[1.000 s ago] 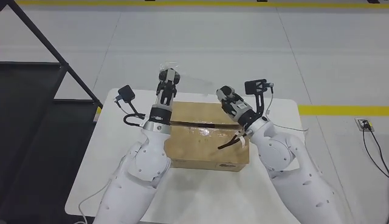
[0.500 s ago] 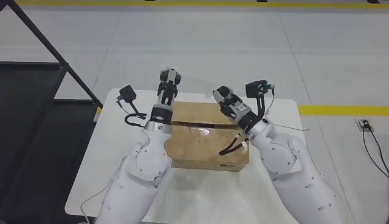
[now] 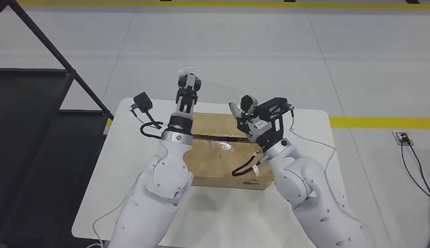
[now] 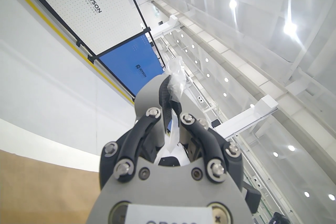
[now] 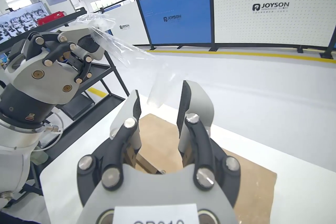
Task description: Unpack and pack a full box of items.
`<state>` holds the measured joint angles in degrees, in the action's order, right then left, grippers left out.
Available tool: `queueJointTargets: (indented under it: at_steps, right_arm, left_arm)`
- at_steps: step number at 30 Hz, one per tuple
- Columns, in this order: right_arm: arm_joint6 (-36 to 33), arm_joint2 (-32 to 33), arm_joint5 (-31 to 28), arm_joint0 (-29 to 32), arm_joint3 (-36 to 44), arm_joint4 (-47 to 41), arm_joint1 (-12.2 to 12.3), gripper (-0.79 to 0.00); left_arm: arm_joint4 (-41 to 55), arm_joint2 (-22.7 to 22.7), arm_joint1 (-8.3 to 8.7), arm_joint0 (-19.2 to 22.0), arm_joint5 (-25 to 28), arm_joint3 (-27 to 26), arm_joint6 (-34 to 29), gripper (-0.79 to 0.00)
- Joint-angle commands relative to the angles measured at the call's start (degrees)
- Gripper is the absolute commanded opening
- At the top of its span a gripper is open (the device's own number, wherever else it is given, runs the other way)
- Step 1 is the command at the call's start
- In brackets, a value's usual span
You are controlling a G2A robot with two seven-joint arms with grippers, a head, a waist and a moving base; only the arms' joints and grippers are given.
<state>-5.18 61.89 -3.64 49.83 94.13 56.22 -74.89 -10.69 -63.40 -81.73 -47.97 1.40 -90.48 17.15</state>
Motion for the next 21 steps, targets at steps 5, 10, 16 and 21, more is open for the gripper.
queueJointTargets:
  at_steps: [5,10,16,21]
  right_arm:
    - [3.3,-1.2,2.7,0.3,0.0,5.7,-0.4,-0.465]
    - [3.8,-2.3,5.6,0.4,-0.4,9.8,-0.9,-0.456]
    - [3.7,-3.9,8.3,-0.2,-1.9,13.8,-1.5,-0.437]
    - [4.0,-4.9,10.3,-1.1,-3.6,15.3,-2.3,-0.493]
  left_arm:
    - [-0.3,0.1,-0.57,0.3,-0.6,0.4,0.0,-0.785]
    - [-0.7,0.1,-1.01,0.4,-0.8,0.5,-0.1,-0.785]
    - [-1.0,0.0,-1.50,0.4,-0.8,0.6,-0.2,-0.785]
    - [-1.3,-0.2,-1.88,0.3,-0.6,0.7,-0.4,-0.785]
